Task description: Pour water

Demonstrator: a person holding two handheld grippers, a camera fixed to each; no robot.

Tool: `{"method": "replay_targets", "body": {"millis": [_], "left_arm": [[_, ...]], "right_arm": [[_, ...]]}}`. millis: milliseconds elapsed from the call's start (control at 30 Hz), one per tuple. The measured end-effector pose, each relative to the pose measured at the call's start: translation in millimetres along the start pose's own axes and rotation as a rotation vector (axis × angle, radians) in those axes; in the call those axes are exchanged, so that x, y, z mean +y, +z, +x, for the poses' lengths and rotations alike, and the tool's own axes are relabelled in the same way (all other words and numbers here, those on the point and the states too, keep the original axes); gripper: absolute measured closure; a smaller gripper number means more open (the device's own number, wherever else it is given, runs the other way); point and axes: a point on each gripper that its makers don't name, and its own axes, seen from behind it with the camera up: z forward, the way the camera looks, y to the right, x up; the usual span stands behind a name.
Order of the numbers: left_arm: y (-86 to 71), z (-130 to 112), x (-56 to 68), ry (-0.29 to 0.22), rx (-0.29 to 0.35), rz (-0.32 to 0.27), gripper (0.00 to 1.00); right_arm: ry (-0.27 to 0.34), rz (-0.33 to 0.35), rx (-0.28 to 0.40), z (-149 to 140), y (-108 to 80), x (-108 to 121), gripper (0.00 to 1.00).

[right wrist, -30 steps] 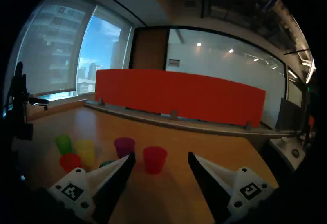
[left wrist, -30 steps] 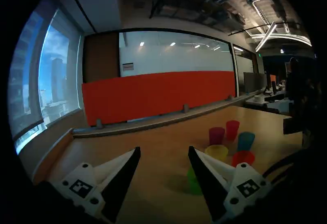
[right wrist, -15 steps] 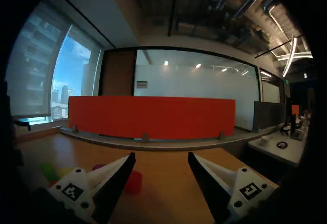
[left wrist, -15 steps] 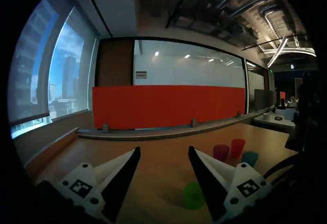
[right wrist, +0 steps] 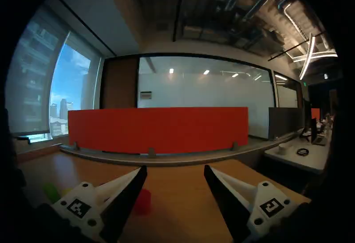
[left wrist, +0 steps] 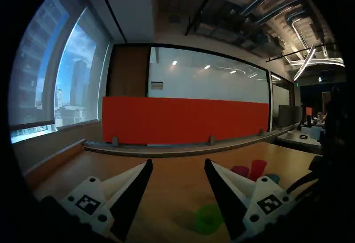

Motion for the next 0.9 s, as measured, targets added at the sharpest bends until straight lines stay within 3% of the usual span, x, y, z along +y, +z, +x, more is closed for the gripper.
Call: {"method": "replay_targets", "body": {"millis": [600,900], "left_arm": [[0.4,-7.4,-18.6,0.027,0.048,0.098,0.14],[-2.2,-32.5,-28.9,0.046,0.034,0.146,0.14]], "right_arm": [[-0.064,-0.029,0.003,3.6,2.5,-3.1,0.01],[-0.059,-0.046,-0.017,-5.6,3.1,-5.2,0.01]]}}
